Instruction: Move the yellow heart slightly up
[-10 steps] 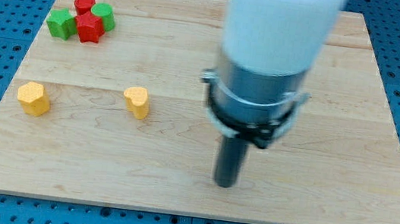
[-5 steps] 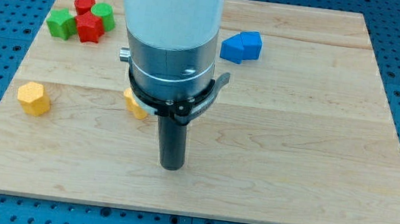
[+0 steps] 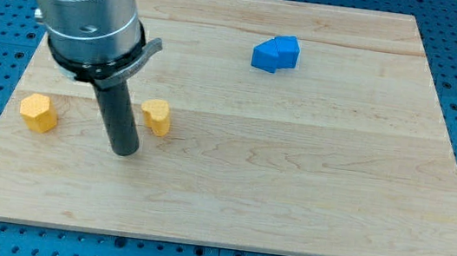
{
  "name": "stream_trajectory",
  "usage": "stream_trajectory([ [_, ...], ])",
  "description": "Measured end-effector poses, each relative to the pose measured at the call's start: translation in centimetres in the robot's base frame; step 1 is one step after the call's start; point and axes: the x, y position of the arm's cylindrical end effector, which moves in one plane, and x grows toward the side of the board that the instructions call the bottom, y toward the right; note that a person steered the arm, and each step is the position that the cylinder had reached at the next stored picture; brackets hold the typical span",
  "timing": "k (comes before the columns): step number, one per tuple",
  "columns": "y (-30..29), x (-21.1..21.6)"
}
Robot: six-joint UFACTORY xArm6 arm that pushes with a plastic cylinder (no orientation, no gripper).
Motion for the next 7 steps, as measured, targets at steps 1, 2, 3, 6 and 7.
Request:
stream_trajectory([
  [1,2.8,0.0],
  [2,3.5,-0.2],
  [3,1.3,-0.2],
  [6,0.3,-2.0],
  [7,3.3,-2.2],
])
